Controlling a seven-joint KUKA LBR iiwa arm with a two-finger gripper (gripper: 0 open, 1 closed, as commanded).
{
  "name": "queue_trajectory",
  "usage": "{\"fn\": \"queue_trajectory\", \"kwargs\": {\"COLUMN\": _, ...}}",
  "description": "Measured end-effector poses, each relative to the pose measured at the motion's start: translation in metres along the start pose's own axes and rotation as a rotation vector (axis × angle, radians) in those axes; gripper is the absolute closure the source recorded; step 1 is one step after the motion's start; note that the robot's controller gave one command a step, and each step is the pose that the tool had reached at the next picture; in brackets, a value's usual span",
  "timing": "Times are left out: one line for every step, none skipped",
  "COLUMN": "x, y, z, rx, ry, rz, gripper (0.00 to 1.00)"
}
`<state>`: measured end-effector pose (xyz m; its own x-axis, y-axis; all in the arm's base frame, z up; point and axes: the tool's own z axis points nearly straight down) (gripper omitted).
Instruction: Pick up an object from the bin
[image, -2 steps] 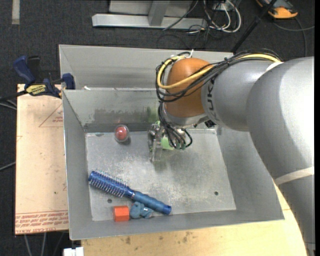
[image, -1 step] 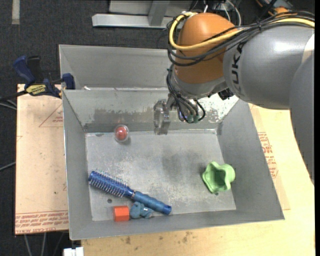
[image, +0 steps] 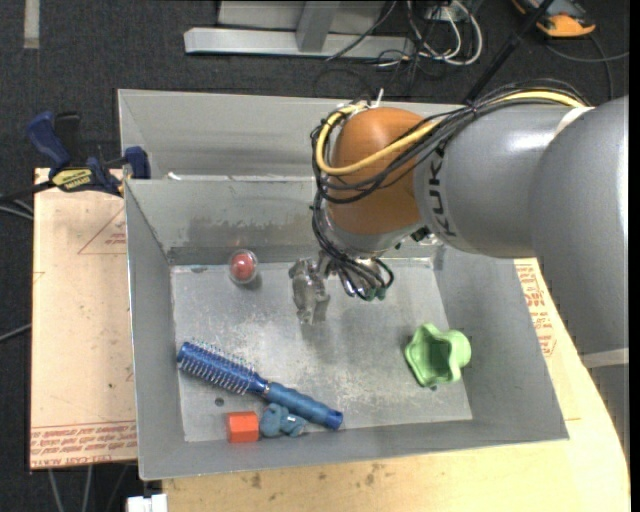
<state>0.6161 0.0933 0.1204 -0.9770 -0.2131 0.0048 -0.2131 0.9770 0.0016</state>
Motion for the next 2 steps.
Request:
{"fn": "queue_trajectory", "kwargs": {"x": -0.002, "y": 0.000, "z": -0.003, "rx": 0.000, "ry": -0.006, "rz": 0.001, "gripper": 0.00}}
{"fn": "queue_trajectory", "kwargs": {"x": 0.015, "y": 0.116, "z": 0.021, "rx": 0.005, "ry": -0.005, "rz": -0.264, "gripper": 0.00}}
